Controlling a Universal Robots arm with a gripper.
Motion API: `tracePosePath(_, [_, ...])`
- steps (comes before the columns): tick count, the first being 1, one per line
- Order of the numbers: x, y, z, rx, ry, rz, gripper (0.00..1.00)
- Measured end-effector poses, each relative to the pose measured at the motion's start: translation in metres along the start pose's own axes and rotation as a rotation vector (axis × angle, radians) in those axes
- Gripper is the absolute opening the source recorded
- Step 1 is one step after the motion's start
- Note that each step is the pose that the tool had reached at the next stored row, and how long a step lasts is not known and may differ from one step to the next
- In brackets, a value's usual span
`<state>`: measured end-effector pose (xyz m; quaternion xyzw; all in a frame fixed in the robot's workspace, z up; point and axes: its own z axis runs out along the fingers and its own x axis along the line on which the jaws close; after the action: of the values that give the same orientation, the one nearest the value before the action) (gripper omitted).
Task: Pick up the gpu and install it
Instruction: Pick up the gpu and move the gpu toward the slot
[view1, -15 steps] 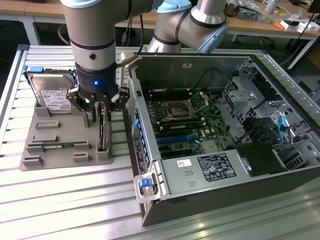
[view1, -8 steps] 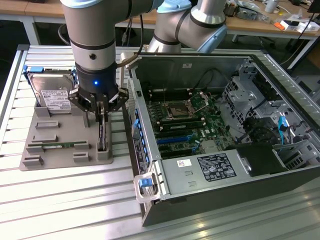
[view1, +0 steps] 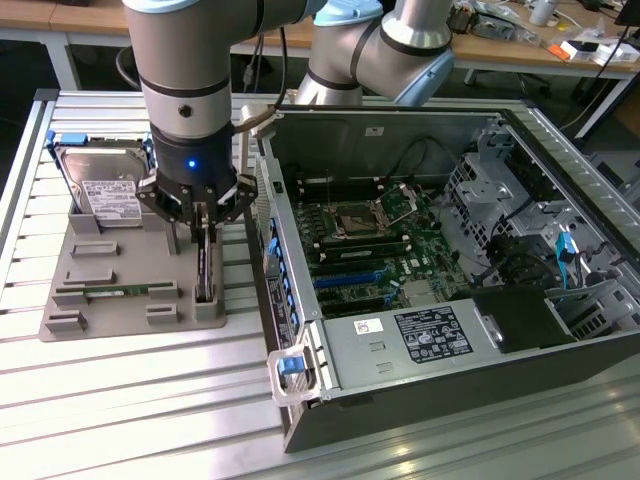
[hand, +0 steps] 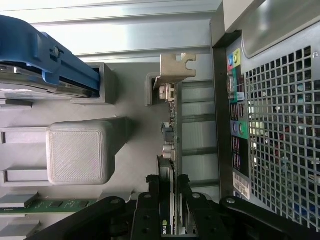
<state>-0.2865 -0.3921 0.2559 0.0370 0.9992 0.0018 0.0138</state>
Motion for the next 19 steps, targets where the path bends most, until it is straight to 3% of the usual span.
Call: tracePosePath(19, [-0.0002,0.0,-0.008,0.0,0.0,0.0,0.25])
